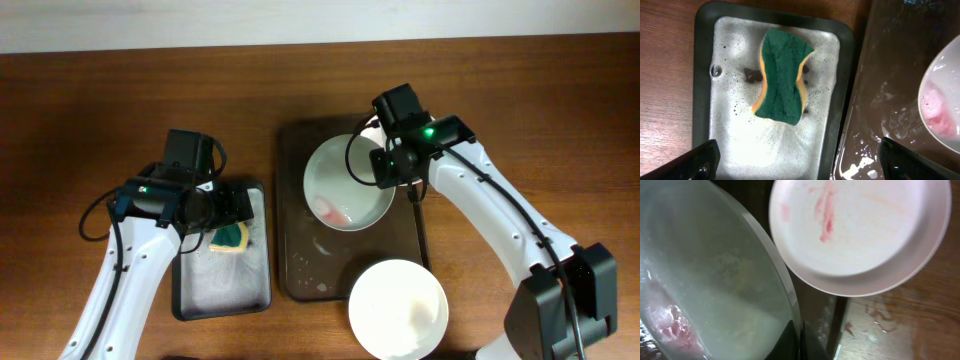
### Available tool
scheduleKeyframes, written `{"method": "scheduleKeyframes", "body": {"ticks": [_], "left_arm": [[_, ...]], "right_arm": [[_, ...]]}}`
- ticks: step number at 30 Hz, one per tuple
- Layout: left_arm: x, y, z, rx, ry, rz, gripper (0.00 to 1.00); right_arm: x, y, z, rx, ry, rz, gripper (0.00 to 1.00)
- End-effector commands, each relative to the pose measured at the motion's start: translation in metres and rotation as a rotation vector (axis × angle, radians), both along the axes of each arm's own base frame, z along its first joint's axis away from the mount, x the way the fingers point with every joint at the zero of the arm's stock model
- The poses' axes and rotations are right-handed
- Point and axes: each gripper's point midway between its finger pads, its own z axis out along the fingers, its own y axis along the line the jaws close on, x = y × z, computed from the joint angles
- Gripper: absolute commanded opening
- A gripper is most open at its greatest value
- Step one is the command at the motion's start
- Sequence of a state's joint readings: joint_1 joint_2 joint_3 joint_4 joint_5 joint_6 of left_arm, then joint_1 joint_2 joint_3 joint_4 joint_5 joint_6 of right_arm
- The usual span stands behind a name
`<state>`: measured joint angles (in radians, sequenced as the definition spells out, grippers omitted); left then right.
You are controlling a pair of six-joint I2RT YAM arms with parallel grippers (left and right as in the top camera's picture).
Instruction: Clean dirty plates on tray and stack at the side
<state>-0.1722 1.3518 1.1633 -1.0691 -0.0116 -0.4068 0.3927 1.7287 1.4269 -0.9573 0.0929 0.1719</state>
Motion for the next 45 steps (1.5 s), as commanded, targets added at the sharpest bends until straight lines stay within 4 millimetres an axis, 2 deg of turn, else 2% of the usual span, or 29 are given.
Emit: {"method": "scheduleKeyframes", "body": {"ticks": [1,3,8,11,15,16,24,34,35,36,37,38,39,40,41,42,43,44,45], "left_arm": [[0.003,0.003,0.009,0.013,-0.030,-0.007,0.99],[0.003,0.003,0.009,0.013,-0.030,-0.007,0.99],[0.003,0.003,0.009,0.013,-0.030,-0.007,0.99],[0.003,0.003,0.009,0.013,-0.030,-0.007,0.99],[0.003,0.003,0.009,0.013,-0.030,-0.007,0.99],[0.003,0.003,0.009,0.013,-0.030,-0.007,0.99],[0.003,0.003,0.009,0.013,-0.030,-0.007,0.99],[0.003,0.003,0.009,0.013,-0.029,-0.007,0.99],[0.003,0.003,0.009,0.013,-0.029,-0.007,0.99],[0.003,0.003,0.009,0.013,-0.029,-0.007,0.99],[0.003,0.003,0.009,0.013,-0.030,-0.007,0.99],[0.003,0.003,0.009,0.013,-0.030,-0.007,0.99],[0.003,0.003,0.009,0.013,-0.029,-0.007,1.00],[0.003,0.003,0.009,0.013,-0.029,-0.007,0.99],[0.003,0.003,0.009,0.013,-0.030,-0.007,0.99],[0.003,0.003,0.009,0.013,-0.030,-0.007,0.99],[0.003,0.003,0.009,0.013,-0.030,-0.007,0.99],[0.003,0.003,0.009,0.013,-0.029,-0.007,0.99],[0.003,0.003,0.009,0.013,-0.030,-0.007,0.99]], "right_arm": [[-0.008,-0.003,0.029,-0.257,-0.134,0.021,0.04],[-0.018,0.004,0.048,-0.444,-0.254,0.014,0.04],[-0.037,0.041,0.092,-0.640,-0.527,0.066,0.04],[-0.042,0.047,0.112,-0.620,-0.589,0.064,0.04],[-0.049,0.037,0.151,-0.522,-0.666,0.010,0.04],[-0.051,0.036,0.155,-0.521,-0.665,0.028,0.04],[-0.052,0.037,0.154,-0.591,-0.630,0.138,0.04],[-0.051,0.036,0.156,-0.633,-0.630,0.170,0.04],[-0.051,0.045,0.149,-0.570,-0.611,0.187,0.04],[-0.050,0.046,0.150,-0.608,-0.605,0.230,0.04],[-0.043,0.029,0.169,-0.688,-0.685,0.128,0.04],[-0.043,0.047,0.153,-0.625,-0.619,0.252,0.04],[-0.040,0.034,0.161,-0.650,-0.656,0.154,0.04],[-0.043,0.051,0.145,-0.554,-0.593,0.236,0.04],[-0.045,0.053,0.142,-0.590,-0.573,0.300,0.04],[-0.039,0.031,0.161,-0.637,-0.668,0.103,0.04],[-0.042,0.048,0.144,-0.585,-0.587,0.248,0.04],[-0.040,0.035,0.146,-0.562,-0.604,0.128,0.04],[-0.044,0.049,0.118,-0.347,-0.474,0.120,0.04]]}}
